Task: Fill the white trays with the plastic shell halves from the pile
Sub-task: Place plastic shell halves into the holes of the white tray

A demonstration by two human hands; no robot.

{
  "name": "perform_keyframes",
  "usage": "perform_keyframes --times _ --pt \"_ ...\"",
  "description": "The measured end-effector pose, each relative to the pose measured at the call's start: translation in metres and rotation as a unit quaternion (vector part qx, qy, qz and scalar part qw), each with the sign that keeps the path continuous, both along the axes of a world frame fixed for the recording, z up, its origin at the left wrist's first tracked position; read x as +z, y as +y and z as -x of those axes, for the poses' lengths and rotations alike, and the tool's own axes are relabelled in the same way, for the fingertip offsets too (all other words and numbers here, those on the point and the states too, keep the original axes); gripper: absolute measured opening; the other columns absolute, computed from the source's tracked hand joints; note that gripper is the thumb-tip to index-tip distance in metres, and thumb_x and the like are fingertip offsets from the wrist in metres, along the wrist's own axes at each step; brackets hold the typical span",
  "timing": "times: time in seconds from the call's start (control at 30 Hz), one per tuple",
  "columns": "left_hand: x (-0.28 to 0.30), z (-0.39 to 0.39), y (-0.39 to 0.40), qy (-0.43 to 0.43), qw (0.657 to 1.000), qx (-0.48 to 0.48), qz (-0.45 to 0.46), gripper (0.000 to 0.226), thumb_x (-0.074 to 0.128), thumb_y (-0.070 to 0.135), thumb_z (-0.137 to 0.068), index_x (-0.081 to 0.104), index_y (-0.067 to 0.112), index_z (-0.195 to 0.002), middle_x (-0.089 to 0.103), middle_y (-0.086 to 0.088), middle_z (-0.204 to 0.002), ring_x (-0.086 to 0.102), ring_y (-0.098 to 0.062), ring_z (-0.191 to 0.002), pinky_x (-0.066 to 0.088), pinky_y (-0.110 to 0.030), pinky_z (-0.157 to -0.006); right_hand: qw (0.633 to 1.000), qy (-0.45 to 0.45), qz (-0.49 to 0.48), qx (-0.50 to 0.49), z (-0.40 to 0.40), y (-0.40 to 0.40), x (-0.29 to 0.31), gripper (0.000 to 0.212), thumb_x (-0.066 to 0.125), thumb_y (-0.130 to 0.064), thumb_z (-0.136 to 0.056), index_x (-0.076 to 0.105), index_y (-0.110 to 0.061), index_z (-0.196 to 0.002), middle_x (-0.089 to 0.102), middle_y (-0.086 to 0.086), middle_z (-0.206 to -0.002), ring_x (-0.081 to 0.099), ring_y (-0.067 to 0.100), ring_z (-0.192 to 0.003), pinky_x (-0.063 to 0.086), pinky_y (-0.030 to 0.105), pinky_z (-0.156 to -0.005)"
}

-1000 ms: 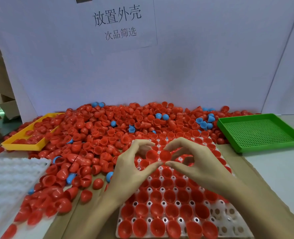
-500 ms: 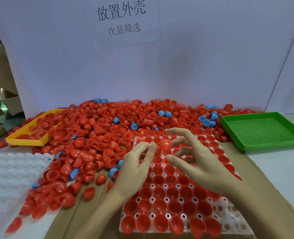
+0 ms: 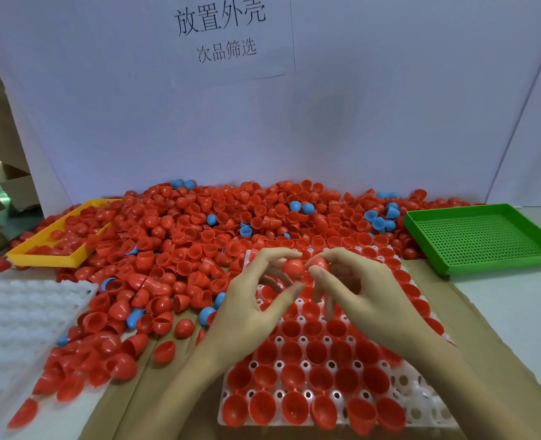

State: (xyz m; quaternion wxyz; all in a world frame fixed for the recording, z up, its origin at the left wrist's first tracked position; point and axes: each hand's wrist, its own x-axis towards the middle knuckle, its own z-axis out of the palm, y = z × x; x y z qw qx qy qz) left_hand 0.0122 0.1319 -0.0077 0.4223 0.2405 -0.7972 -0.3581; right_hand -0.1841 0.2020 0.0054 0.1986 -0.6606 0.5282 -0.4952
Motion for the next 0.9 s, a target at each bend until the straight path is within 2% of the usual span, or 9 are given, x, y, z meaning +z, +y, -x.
perform_keyframes --times 0.1,0.23,0.37,0.43,0.53,0.6,0.67,0.8,0.9 --pt "0.0015 0.0001 -0.0004 0.017 0.999 0.029 -0.003 0.014 0.064 0.03 -0.103 0.07 0.026 -0.116 0.076 0.008 -0.098 0.075 -0.016 -0.095 0.054 -0.024 -0.089 1.0 -0.003 -0.023 0.008 -0.0013 -0.0004 -0.0021 0.031 0.051 -0.057 -0.104 0.067 -0.033 -0.092 0.075 -0.002 -0.072 0.07 0.018 -0.052 0.049 0.018 -0.058" --pt "0.003 -0.0014 -0.0015 0.013 0.998 0.038 -0.043 0.025 0.063 0.05 -0.1 0.071 0.026 -0.102 0.077 0.005 -0.084 0.075 -0.015 -0.087 0.051 -0.017 -0.087 1.0 -0.018 -0.017 0.018 -0.0042 0.0007 -0.0037 0.027 0.054 -0.052 -0.104 0.06 -0.039 -0.127 0.07 -0.011 -0.097 0.076 0.019 -0.074 0.051 0.015 -0.06" --pt "0.0026 -0.0016 -0.0018 0.02 0.997 0.032 -0.064 0.034 0.055 0.058 -0.099 0.07 0.027 -0.099 0.077 0.003 -0.087 0.075 -0.014 -0.088 0.054 -0.023 -0.089 0.999 0.039 0.004 0.023 -0.0038 0.0023 -0.0008 0.041 0.066 -0.034 -0.101 0.054 -0.044 -0.139 0.059 -0.019 -0.117 0.074 0.019 -0.089 0.062 0.036 -0.069" --pt "0.0031 -0.0025 -0.0019 0.024 0.997 0.033 -0.069 0.034 0.052 0.058 -0.1 0.07 0.029 -0.096 0.077 0.004 -0.087 0.075 -0.013 -0.087 0.052 -0.018 -0.086 0.998 0.048 0.01 0.026 -0.0049 0.0026 -0.0002 0.041 0.068 -0.029 -0.101 0.056 -0.046 -0.137 0.059 -0.021 -0.116 0.074 0.018 -0.086 0.062 0.036 -0.07" --pt "0.0037 -0.003 -0.002 0.026 0.997 0.03 -0.064 0.026 0.055 0.057 -0.1 0.067 0.035 -0.108 0.076 0.007 -0.093 0.074 -0.013 -0.092 0.051 -0.016 -0.087 0.998 0.044 0.018 0.032 -0.0046 0.0028 0.0004 0.037 0.068 -0.028 -0.101 0.058 -0.046 -0.132 0.059 -0.021 -0.112 0.075 0.017 -0.081 0.061 0.03 -0.068" --pt "0.0031 -0.0033 -0.0021 0.027 0.998 0.021 -0.061 0.032 0.066 0.052 -0.096 0.06 0.035 -0.123 0.074 0.009 -0.105 0.072 -0.017 -0.101 0.052 -0.02 -0.091 0.998 0.053 0.024 0.029 -0.0037 0.0025 0.0006 0.034 0.068 -0.03 -0.1 0.059 -0.046 -0.129 0.061 -0.019 -0.109 0.074 0.018 -0.078 0.061 0.031 -0.067" --pt "0.0026 -0.0034 -0.0028 0.021 0.998 0.013 -0.053 0.031 0.07 0.041 -0.098 0.062 0.032 -0.125 0.072 0.009 -0.111 0.07 -0.019 -0.106 0.054 -0.025 -0.093 0.998 0.054 0.022 0.028 -0.0023 0.0023 -0.0001 0.03 0.067 -0.031 -0.101 0.06 -0.043 -0.127 0.063 -0.015 -0.103 0.073 0.02 -0.075 0.061 0.035 -0.065" --pt "0.0018 -0.0047 -0.0054 0.003 0.999 0.002 -0.054 0.022 0.057 0.036 -0.106 0.066 0.033 -0.126 0.073 0.009 -0.112 0.069 -0.014 -0.11 0.052 -0.024 -0.096 0.996 -0.009 -0.002 0.084 -0.002 0.0033 -0.0013 0.021 0.055 -0.027 -0.108 0.066 -0.031 -0.126 0.069 -0.003 -0.083 0.071 0.017 -0.064 0.051 0.019 -0.058" --pt "-0.0011 -0.0053 -0.007 -0.016 0.998 -0.011 -0.053 0.029 0.057 0.04 -0.105 0.06 0.037 -0.134 0.075 0.009 -0.105 0.07 -0.007 -0.105 0.047 -0.015 -0.095 0.996 0.002 -0.011 0.084 -0.0005 0.0017 -0.0031 0.019 0.059 -0.017 -0.107 0.069 -0.027 -0.12 0.072 -0.001 -0.085 0.074 0.02 -0.065 0.05 0.017 -0.058"
